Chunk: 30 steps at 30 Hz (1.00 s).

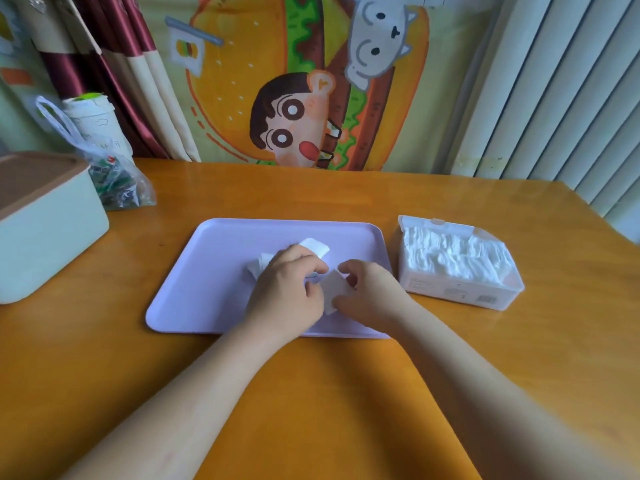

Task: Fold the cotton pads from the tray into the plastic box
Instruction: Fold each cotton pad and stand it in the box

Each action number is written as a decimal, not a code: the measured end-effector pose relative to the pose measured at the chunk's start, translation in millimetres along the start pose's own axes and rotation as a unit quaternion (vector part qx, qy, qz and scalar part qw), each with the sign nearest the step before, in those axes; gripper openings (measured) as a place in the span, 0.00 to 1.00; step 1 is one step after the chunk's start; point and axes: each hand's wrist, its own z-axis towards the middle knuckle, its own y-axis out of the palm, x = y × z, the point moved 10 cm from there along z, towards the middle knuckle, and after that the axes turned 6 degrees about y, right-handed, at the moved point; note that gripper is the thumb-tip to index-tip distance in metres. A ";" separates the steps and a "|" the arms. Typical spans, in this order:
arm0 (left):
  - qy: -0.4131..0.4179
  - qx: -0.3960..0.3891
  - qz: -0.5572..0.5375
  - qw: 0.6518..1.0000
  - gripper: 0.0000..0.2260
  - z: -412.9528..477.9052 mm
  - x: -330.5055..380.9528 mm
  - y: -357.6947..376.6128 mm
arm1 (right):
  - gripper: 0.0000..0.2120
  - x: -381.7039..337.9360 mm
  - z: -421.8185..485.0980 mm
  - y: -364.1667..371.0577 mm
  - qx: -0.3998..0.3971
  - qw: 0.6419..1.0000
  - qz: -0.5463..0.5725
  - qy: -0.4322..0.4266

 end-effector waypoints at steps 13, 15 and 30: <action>-0.232 -0.079 -0.356 0.902 0.15 -13.1 -33.3 19.9 | 0.09 14.0 -3.1 4.5 -0.043 0.867 0.495 -0.028; -0.226 -0.083 -0.357 0.903 0.06 -12.9 -30.9 16.9 | 0.10 11.9 -1.4 7.7 -0.048 0.858 0.510 -0.036; -0.236 -0.060 -0.370 0.896 0.09 -10.4 -37.6 17.7 | 0.14 17.3 3.8 8.7 -0.032 0.837 0.547 -0.017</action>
